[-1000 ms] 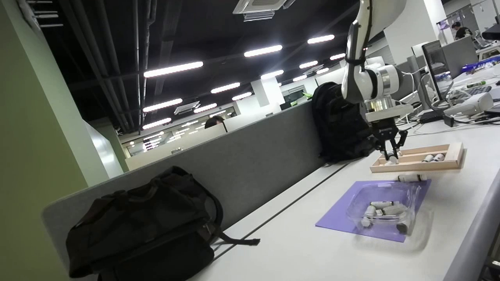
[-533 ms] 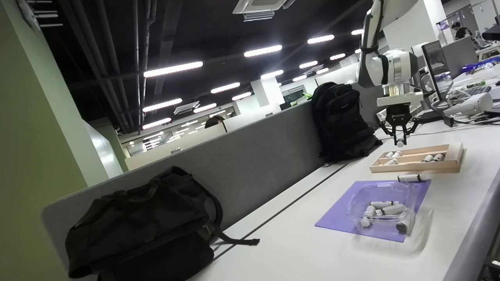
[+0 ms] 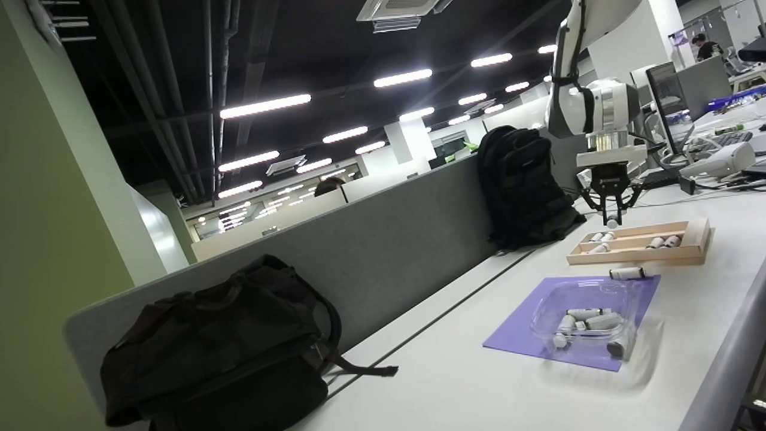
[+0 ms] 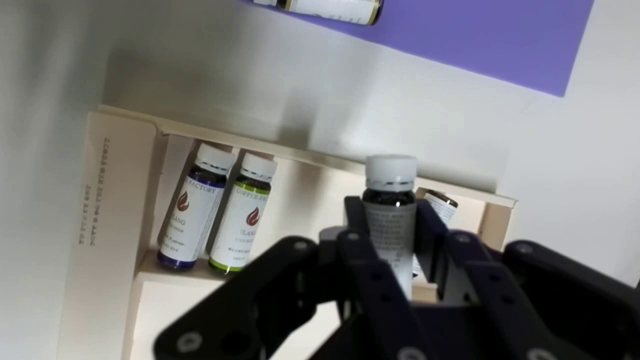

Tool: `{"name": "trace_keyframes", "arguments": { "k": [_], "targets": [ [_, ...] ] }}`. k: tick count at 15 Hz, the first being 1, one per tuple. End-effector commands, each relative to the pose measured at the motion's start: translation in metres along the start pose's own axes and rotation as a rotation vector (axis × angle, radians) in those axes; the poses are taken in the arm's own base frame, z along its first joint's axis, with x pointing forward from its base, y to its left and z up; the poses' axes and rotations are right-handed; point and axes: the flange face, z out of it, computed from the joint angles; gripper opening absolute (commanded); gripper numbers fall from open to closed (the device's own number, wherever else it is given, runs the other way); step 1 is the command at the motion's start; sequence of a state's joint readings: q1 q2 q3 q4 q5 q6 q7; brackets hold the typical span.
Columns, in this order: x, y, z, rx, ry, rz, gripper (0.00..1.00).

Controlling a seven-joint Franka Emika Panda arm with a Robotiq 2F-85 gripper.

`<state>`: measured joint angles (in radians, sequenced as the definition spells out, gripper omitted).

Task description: Pick up one bottle from the placemat and put it on the left side of the tray

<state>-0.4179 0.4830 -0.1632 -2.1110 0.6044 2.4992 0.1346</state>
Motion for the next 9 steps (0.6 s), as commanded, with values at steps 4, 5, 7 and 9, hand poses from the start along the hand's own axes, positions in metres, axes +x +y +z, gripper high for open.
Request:
{"name": "trace_keyframes", "arguments": {
  "k": [4,5,7,9],
  "targets": [
    [0.02,0.005,0.02,0.068,-0.01,0.078,0.07],
    [0.021,0.006,0.024,0.068,-0.008,0.087,0.07],
    [0.025,0.01,0.031,0.072,0.001,0.104,0.07],
    [0.031,0.014,0.037,0.08,0.013,0.123,0.07]
  ]
}}
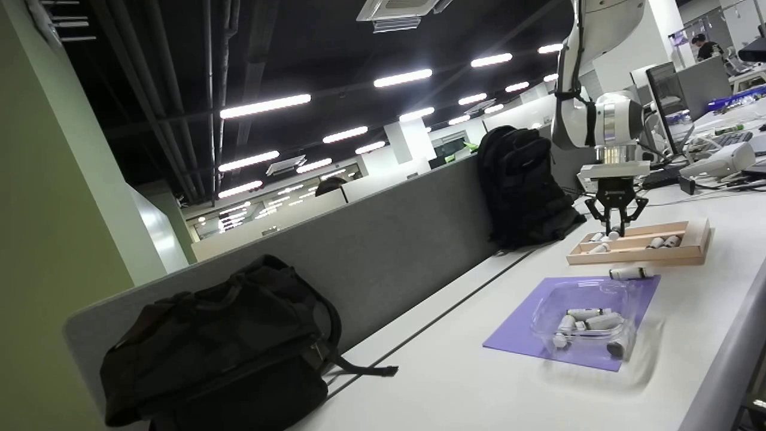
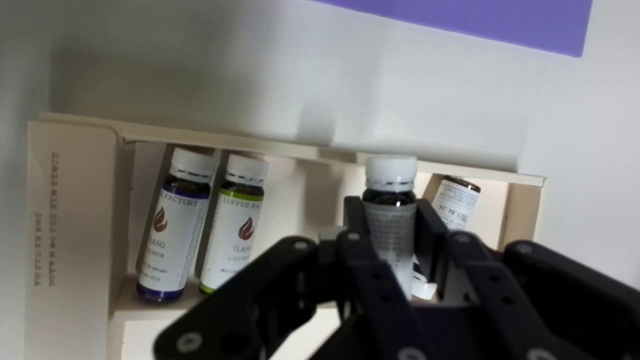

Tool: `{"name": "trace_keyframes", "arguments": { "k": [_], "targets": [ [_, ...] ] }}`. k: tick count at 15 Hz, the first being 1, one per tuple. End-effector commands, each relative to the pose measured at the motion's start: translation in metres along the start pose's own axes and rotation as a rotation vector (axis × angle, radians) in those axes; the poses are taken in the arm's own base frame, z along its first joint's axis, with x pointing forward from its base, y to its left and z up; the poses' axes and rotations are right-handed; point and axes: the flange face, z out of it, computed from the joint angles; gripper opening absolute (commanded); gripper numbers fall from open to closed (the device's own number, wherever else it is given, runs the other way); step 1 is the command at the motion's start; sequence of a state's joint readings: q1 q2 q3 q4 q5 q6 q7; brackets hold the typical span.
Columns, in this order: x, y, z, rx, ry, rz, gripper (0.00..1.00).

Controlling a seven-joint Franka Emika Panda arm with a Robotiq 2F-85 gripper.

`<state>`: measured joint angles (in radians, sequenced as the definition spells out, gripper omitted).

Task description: Pick up one bottle from the placemat and put it on the left side of the tray

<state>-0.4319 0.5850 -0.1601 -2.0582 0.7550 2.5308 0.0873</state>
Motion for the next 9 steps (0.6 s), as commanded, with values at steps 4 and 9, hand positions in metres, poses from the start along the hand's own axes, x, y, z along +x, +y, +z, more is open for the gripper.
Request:
{"name": "trace_keyframes", "arguments": {
  "k": [4,9],
  "targets": [
    [0.024,0.005,0.014,0.031,0.022,0.049,0.07],
    [0.029,0.009,0.027,0.026,0.018,0.064,0.07]
  ]
}}
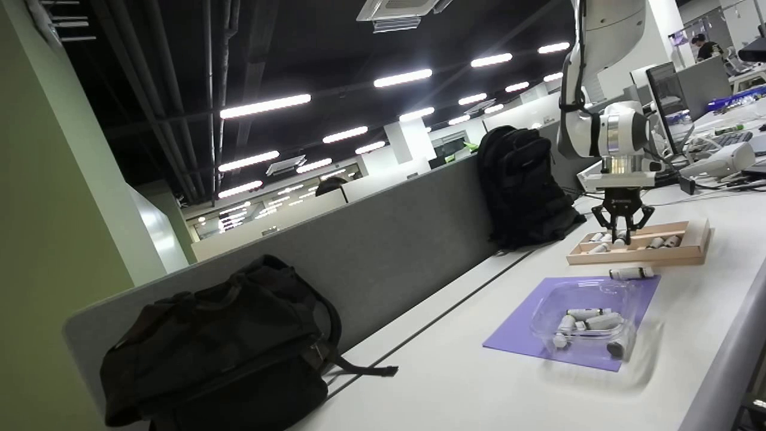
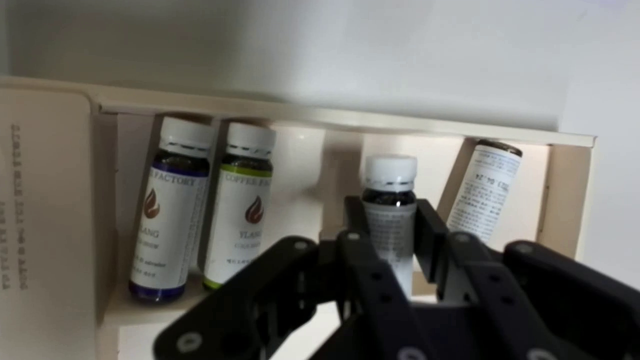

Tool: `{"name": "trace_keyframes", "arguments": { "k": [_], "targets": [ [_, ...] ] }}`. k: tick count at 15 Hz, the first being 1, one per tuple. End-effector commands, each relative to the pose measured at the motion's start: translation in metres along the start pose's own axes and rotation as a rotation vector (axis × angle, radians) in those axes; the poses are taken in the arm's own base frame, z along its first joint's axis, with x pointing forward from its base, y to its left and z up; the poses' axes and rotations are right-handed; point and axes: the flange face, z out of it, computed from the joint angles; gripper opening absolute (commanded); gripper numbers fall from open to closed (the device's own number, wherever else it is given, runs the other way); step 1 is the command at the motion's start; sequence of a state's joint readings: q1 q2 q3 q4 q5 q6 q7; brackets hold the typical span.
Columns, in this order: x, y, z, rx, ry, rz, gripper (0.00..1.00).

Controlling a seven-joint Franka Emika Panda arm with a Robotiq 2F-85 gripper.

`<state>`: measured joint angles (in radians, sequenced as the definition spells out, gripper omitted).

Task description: Pick up one bottle from the placemat and put it on the left side of the tray

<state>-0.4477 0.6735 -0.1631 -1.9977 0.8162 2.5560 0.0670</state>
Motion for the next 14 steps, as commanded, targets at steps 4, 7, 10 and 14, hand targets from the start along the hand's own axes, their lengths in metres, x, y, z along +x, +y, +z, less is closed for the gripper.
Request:
{"name": "trace_keyframes", "arguments": {
  "k": [4,7,10,14],
  "targets": [
    [0.007,-0.004,0.004,0.009,0.003,0.022,0.07],
    [0.002,-0.005,0.004,-0.021,-0.007,0.016,0.07],
    [-0.001,-0.006,0.006,-0.038,-0.003,0.012,0.07],
    [-0.005,-0.01,0.009,-0.051,0.003,0.019,0.07]
  ]
}}
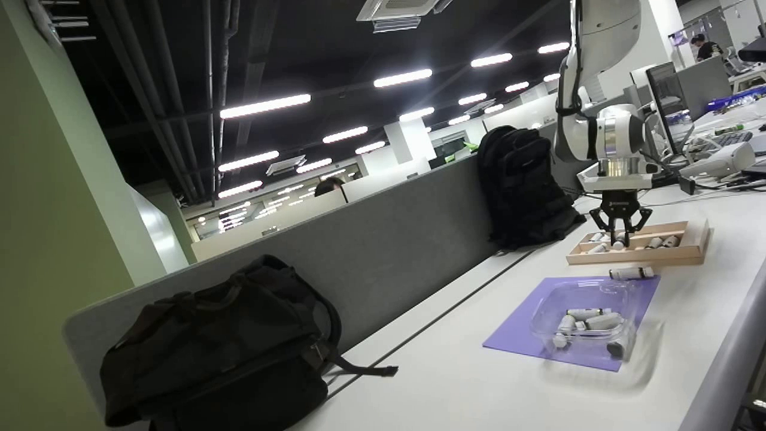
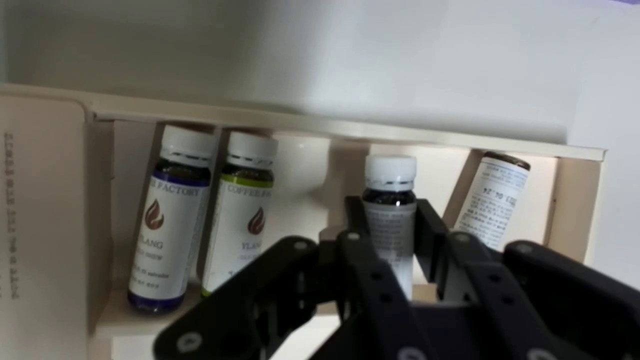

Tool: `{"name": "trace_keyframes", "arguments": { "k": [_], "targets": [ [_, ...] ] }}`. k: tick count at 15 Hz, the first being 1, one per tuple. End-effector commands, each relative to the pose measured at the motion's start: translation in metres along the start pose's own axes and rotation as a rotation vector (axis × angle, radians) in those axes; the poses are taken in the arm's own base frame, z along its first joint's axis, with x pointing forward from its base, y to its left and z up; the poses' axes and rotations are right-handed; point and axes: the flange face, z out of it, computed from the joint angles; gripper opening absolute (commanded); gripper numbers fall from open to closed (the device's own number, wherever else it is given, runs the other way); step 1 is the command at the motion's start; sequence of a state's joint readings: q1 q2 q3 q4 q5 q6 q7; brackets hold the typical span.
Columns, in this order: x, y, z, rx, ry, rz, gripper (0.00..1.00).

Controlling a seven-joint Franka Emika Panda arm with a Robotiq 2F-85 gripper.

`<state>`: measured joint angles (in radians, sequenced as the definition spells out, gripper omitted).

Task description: Pick up one bottle from the placemat and put it on the left side of the tray

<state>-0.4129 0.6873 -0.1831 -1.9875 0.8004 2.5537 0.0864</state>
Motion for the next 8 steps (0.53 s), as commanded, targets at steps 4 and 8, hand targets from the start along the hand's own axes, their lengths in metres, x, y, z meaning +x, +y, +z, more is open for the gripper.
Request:
{"name": "trace_keyframes", "arguments": {
  "k": [4,8],
  "targets": [
    [-0.0039,-0.0025,0.0107,-0.038,-0.003,0.057,0.07],
    [-0.0047,-0.0008,0.0067,-0.056,-0.014,0.063,0.53]
  ]
}}
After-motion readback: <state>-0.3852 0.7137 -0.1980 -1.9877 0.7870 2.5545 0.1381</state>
